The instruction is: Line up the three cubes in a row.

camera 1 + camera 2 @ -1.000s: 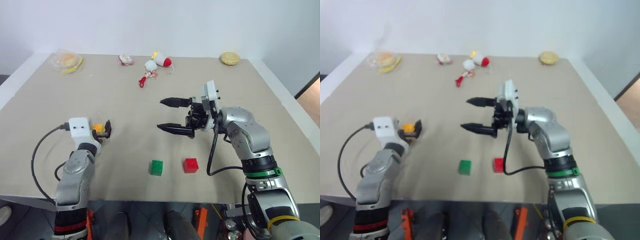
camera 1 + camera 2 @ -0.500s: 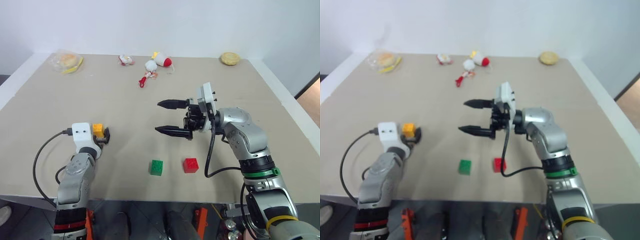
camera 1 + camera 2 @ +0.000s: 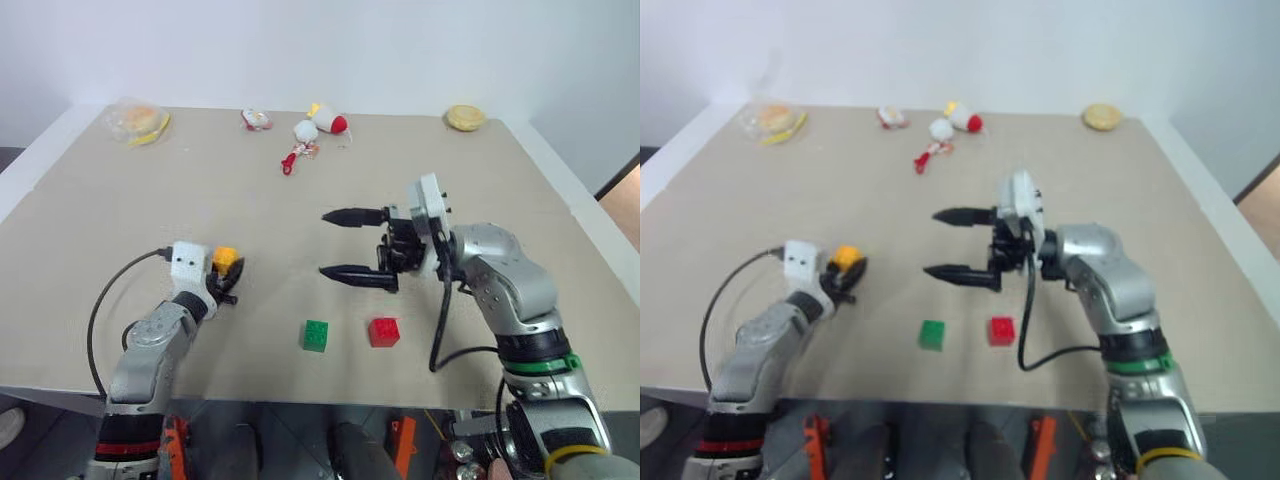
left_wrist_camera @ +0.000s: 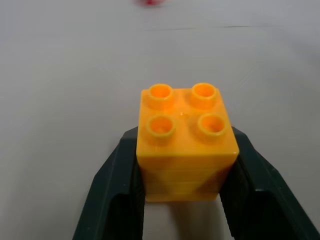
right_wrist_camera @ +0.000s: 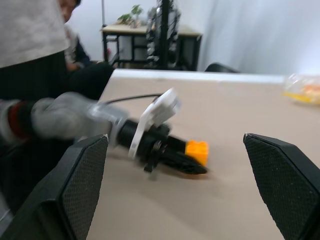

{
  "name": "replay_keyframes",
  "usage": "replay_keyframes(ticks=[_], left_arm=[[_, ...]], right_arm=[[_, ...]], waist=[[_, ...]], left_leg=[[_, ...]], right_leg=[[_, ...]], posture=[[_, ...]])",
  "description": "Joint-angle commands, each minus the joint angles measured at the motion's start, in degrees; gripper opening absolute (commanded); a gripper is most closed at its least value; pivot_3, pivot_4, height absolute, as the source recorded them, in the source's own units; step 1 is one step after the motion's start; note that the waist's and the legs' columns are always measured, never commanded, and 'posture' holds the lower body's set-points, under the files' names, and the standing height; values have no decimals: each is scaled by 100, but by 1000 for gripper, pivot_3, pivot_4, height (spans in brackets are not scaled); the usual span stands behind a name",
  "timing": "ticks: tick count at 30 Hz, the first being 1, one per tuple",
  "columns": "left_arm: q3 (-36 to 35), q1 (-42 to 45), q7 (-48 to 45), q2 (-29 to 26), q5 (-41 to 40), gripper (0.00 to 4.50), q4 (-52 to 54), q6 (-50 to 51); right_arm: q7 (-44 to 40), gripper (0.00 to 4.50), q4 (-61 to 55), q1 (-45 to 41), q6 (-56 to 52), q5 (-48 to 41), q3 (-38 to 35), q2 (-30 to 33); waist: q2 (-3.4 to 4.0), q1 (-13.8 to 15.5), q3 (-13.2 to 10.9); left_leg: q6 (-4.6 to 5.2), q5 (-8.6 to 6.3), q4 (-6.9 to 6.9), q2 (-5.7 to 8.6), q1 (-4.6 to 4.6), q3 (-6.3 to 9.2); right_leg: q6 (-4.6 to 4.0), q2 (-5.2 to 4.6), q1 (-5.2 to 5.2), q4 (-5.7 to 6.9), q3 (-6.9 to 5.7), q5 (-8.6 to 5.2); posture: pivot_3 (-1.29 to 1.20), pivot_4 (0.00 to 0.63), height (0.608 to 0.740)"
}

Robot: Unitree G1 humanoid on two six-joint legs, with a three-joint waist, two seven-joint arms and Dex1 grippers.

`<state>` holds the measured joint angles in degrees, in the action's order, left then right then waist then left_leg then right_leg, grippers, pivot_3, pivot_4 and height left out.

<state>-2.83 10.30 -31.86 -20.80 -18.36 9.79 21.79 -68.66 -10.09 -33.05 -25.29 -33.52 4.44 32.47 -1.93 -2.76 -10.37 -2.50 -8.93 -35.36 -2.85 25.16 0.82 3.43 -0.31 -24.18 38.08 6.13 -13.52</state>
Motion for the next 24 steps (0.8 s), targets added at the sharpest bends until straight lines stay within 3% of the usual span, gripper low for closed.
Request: replay_keyframes(ticks=[1, 5, 10, 18, 24], left_arm=[[384, -172, -1596, -684, -253, 1356, 339, -574], [612, -212, -3196, -1468, -464, 1356, -29, -1094], [836, 262, -4226, -1709, -377, 1356, -759, -1646], [1286, 522, -5064, -1712, -90, 1356, -1369, -2205], [1275, 725, -5040, -1614, 6, 1356, -1750, -2452]], right_arm=[[-109, 4500, -633, 251, -187, -242, -181, 307], [-125, 4500, -998, 617, -333, -384, -292, 663], [-10, 4500, -1322, 941, -464, -531, -462, 901], [181, 4500, -1630, 1374, -588, -666, -693, 1128], [239, 4500, -1676, 1465, -594, -724, -784, 1232]], waist=[[2, -1, -1], [4, -2, -2], [4, 4, -3], [4, 1, -3], [5, 3, -2]], left_leg=[[-4, -3, 2, -2, -2, -3], [-6, -6, 6, -12, -4, -14], [-6, -6, -4, -12, -2, -17], [-3, -9, -1, -13, 0, -30], [1, -10, -2, -18, -3, -26]], right_leg=[[-3, 0, -2, 0, 0, -4], [-11, 1, -11, 0, 1, -7], [-12, -6, -11, 0, -1, -7], [-8, -12, -14, -2, 3, -8], [-10, -3, -12, 0, 0, -8]], posture=[[0, 150, 736], [0, 150, 736], [0, 150, 736], [0, 150, 736], [0, 150, 736]])
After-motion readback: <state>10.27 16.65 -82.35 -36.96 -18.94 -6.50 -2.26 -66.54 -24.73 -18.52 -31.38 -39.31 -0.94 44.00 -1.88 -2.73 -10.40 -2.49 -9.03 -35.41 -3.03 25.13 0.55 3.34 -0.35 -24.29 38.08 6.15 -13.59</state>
